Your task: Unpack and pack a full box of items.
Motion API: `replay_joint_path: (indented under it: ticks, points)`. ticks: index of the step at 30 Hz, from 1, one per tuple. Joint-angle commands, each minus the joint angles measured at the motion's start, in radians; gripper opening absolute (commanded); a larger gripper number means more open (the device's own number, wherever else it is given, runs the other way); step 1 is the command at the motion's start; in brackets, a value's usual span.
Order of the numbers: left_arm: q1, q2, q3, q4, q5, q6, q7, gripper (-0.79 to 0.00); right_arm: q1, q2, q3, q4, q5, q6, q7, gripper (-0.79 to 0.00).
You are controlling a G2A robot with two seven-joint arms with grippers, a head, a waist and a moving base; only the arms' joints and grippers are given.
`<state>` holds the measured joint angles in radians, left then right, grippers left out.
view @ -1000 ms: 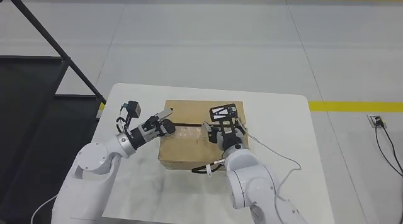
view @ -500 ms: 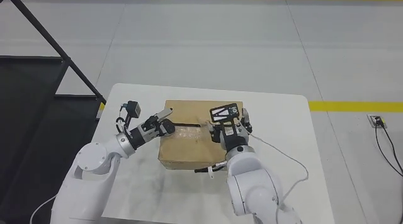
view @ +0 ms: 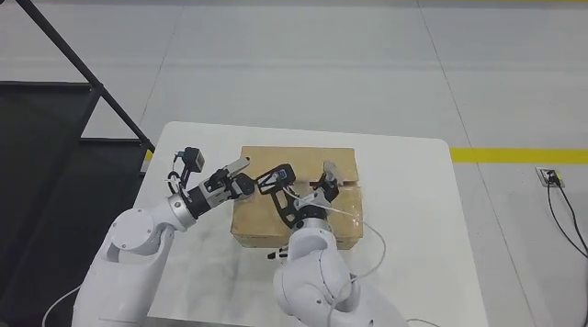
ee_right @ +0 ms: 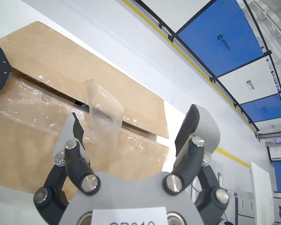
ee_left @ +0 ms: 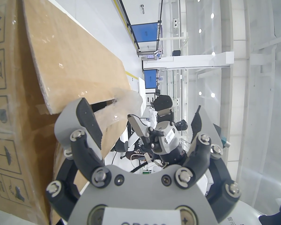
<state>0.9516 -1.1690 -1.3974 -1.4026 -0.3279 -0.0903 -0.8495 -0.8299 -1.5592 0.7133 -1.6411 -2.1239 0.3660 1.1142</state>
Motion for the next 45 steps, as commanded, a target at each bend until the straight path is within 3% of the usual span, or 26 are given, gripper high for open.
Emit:
replay_joint_path:
  ticks: [1, 16, 28, 36, 45]
  points:
    - [0.001, 0.001, -0.002, 0.0, -0.002, -0.002, -0.001, 0.0, 0.018, -0.013, 0.005, 0.026, -0.016, 0.008, 0.033, 0.0]
    - [0.002, 0.007, 0.01, -0.008, -0.009, -0.003, 0.001, 0.0, -0.078, -0.047, 0.145, -0.058, -0.123, 0.079, 0.085, 0.0]
    - [0.008, 0.012, 0.016, -0.018, -0.007, 0.0, 0.007, 0.0, -0.196, -0.055, 0.305, -0.189, -0.148, 0.123, 0.037, 0.0]
    - [0.01, 0.015, 0.019, -0.021, -0.004, 0.0, 0.012, 0.0, -0.252, -0.062, 0.246, -0.225, -0.007, -0.087, -0.142, 0.0]
    - [0.017, 0.019, 0.013, -0.025, -0.015, -0.005, 0.014, 0.0, -0.247, -0.065, 0.237, -0.22, -0.017, -0.084, -0.158, 0.0]
